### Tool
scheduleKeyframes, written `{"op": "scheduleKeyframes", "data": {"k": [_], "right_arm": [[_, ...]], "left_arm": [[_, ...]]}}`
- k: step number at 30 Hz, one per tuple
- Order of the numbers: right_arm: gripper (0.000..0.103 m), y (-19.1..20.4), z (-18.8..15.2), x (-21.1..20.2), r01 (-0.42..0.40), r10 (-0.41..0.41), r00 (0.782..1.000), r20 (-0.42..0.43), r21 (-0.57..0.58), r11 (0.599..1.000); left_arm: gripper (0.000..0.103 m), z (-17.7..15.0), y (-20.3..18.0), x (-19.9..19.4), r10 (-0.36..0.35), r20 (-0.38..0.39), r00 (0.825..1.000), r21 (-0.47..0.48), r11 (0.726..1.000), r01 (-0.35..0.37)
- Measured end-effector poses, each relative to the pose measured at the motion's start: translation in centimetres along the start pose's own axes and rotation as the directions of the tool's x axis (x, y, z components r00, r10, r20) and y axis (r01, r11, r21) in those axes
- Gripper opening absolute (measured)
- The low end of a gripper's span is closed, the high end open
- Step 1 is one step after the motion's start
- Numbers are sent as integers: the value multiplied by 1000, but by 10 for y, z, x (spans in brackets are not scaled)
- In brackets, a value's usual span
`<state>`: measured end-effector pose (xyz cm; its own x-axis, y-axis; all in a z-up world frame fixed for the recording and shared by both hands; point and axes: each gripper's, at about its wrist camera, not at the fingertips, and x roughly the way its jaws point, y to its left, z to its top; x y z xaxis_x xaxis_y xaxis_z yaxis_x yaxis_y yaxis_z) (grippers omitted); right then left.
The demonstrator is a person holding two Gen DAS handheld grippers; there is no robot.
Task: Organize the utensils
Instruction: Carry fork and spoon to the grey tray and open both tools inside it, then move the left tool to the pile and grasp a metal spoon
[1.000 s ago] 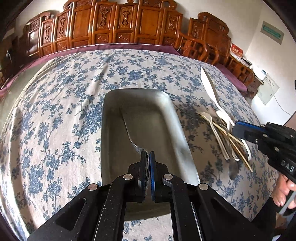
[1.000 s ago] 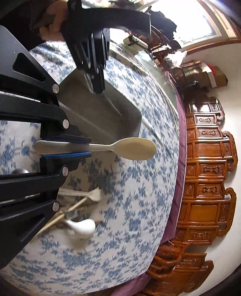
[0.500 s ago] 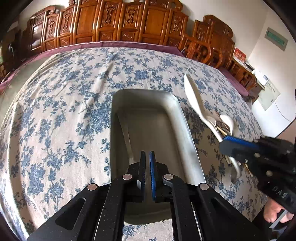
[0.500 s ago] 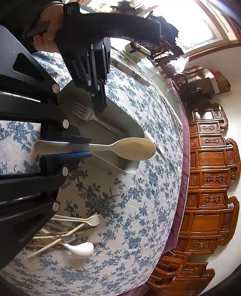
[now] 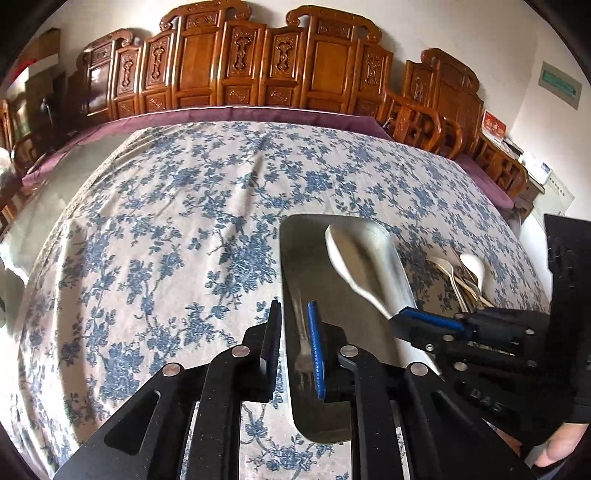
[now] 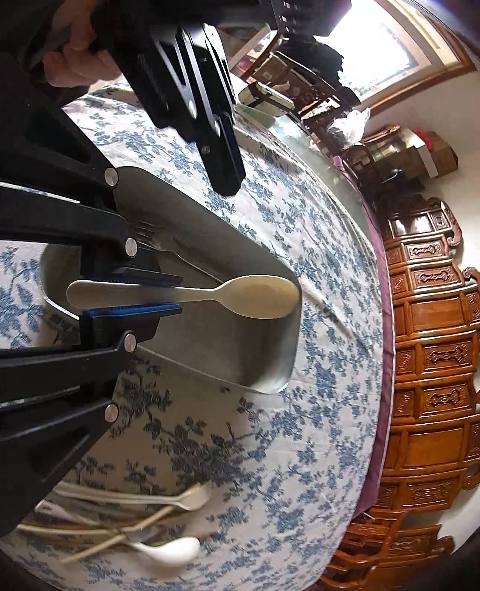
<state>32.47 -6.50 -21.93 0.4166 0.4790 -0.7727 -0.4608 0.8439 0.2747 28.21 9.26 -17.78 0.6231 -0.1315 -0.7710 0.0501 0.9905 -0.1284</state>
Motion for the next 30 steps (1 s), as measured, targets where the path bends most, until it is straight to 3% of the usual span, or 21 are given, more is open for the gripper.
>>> {"op": "scheduleKeyframes", "data": {"k": [7, 12, 20, 23, 30], "right_arm": [[12, 0, 4, 5, -52, 52, 999, 17, 20, 998], [12, -9, 1, -23, -45, 44, 997, 70, 8, 999], [17, -63, -30, -89, 110, -106, 984, 146, -18, 994], [20, -93, -46, -106, 178, -177, 972, 153, 6, 984], [21, -144, -69, -121, 251, -256, 955, 150, 52, 967]], "left_arm": [[13, 2, 2, -3, -2, 10, 1000, -11, 1000, 2], [15, 0, -8, -6, -12, 11, 1000, 9, 1000, 12], [44, -5, -47, -16, -58, 29, 998, 55, 997, 57], [45, -6, -65, -17, -76, 33, 997, 80, 994, 73], [45, -16, -116, -10, -125, 7, 992, 137, 983, 123]]}}
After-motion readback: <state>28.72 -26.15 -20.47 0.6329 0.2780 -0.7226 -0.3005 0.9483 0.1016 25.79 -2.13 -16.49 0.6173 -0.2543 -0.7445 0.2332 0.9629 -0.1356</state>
